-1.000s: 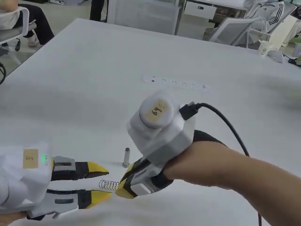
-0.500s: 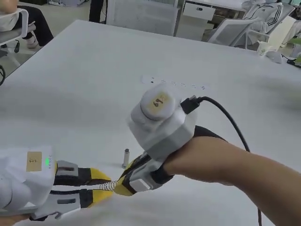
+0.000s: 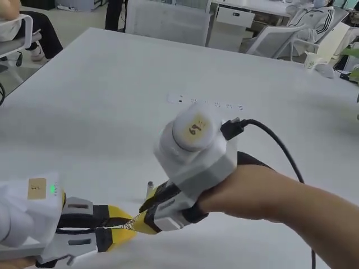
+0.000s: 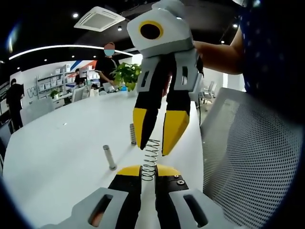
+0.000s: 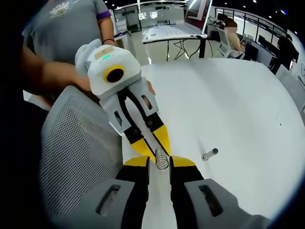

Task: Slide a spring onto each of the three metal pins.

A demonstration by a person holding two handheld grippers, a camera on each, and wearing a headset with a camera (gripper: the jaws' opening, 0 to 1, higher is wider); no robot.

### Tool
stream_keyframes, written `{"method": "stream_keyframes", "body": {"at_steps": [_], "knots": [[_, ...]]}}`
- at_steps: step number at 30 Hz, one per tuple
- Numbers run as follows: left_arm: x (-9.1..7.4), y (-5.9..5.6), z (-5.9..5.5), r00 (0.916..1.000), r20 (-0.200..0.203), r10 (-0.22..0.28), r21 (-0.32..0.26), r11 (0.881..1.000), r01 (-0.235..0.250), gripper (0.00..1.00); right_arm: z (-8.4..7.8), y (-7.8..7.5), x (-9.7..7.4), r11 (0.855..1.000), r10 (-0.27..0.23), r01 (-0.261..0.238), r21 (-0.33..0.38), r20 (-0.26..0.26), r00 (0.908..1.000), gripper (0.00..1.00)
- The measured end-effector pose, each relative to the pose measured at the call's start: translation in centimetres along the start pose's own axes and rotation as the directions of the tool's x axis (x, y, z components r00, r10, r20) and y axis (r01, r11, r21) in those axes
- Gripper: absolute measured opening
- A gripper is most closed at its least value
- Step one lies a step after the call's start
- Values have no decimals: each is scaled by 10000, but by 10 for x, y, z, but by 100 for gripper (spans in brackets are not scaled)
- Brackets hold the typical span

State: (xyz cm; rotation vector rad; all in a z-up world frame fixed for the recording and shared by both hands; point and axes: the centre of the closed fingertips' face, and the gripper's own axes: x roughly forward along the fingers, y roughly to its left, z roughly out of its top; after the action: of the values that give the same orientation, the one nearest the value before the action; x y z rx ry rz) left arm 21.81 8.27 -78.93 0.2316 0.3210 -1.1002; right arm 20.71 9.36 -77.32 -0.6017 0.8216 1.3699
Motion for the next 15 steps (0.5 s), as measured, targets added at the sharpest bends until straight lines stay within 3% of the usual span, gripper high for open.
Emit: {"method": "stream_keyframes", "body": {"at_steps": [5, 15], "knots": [[-2, 0, 6, 9992, 392, 1, -382, 9993, 14, 2, -3, -4, 0, 9991, -139, 129, -412, -242, 9996, 13], [-3, 0, 16, 9958, 917, 85, -697, 9976, -21, 2, 6, -6, -3, 9996, -14, 12, -286, -58, 10000, 9]]}}
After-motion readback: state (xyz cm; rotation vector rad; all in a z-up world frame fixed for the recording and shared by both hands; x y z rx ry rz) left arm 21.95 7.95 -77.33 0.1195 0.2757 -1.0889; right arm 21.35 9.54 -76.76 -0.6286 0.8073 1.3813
